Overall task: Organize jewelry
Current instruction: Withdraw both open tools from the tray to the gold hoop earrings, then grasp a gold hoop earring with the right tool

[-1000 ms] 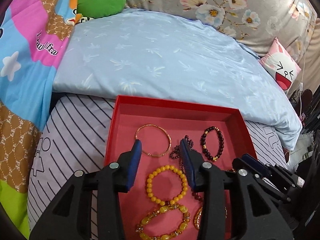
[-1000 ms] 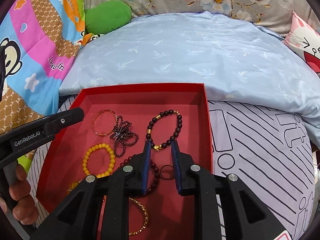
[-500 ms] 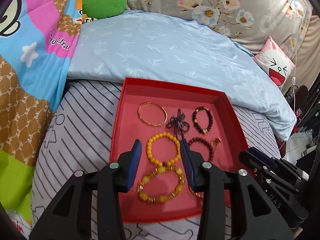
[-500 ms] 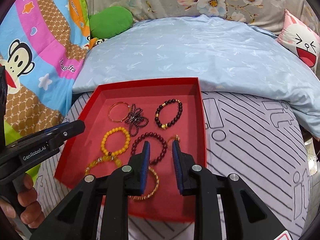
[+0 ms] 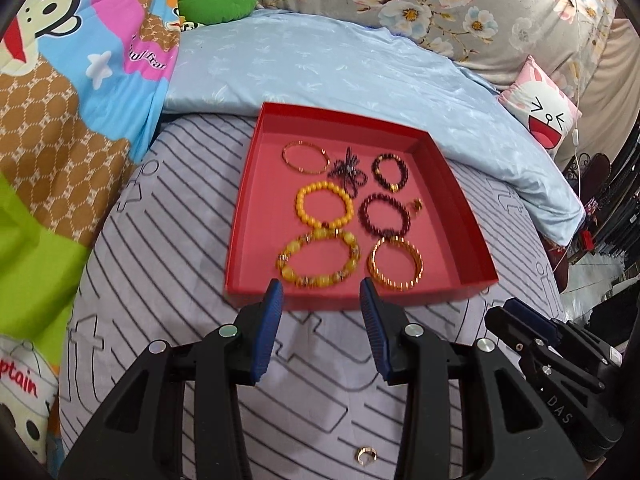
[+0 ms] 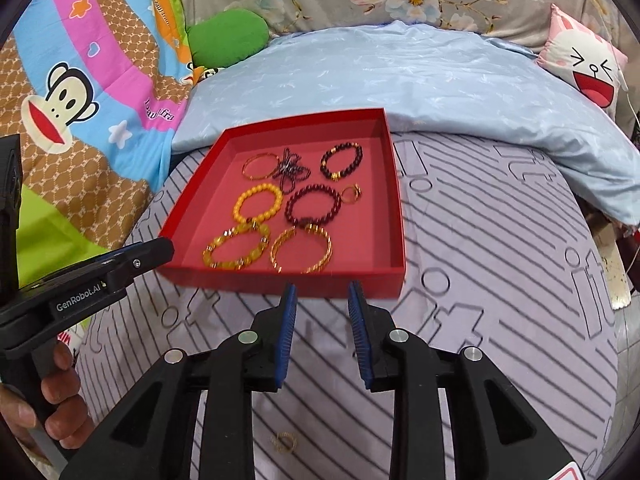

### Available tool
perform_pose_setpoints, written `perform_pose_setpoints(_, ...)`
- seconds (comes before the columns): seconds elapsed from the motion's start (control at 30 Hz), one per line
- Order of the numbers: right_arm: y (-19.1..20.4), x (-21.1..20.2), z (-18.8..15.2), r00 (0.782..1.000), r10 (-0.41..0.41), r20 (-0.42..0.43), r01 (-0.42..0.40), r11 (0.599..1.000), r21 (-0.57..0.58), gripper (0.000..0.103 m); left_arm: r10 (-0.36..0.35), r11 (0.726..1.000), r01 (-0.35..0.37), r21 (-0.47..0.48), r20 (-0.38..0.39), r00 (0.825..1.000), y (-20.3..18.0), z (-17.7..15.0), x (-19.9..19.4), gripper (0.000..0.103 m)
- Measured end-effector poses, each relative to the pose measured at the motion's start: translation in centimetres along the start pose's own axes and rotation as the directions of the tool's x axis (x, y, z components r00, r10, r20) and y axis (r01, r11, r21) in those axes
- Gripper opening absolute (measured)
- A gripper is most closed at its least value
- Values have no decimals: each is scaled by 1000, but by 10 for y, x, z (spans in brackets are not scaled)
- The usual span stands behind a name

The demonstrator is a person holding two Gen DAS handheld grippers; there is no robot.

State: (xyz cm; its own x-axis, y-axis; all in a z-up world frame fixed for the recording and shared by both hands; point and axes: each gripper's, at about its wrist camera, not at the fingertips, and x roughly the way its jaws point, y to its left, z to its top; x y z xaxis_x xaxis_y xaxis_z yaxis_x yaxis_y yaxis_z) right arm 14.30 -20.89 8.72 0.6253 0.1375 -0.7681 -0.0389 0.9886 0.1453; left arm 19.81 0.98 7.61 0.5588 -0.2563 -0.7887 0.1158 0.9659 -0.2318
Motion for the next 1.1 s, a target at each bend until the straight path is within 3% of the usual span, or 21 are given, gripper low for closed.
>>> perform_pose_setpoints(0.57, 9, -16, -55, 999, 25, -45, -25, 1000, -3, 27, 16, 1000, -15, 17, -60, 998, -11, -58, -13, 38)
perform_pose_setpoints(0.73, 10, -10, -75, 997, 20, -78, -21, 1000, -12, 27, 39, 999, -37, 28, -82, 996, -7, -80, -13, 48)
perform_pose_setpoints(1.1, 18, 7, -99, 990, 24, -139, -28, 999, -27, 27, 60, 998, -57, 24, -144, 988, 3, -115, -10, 48)
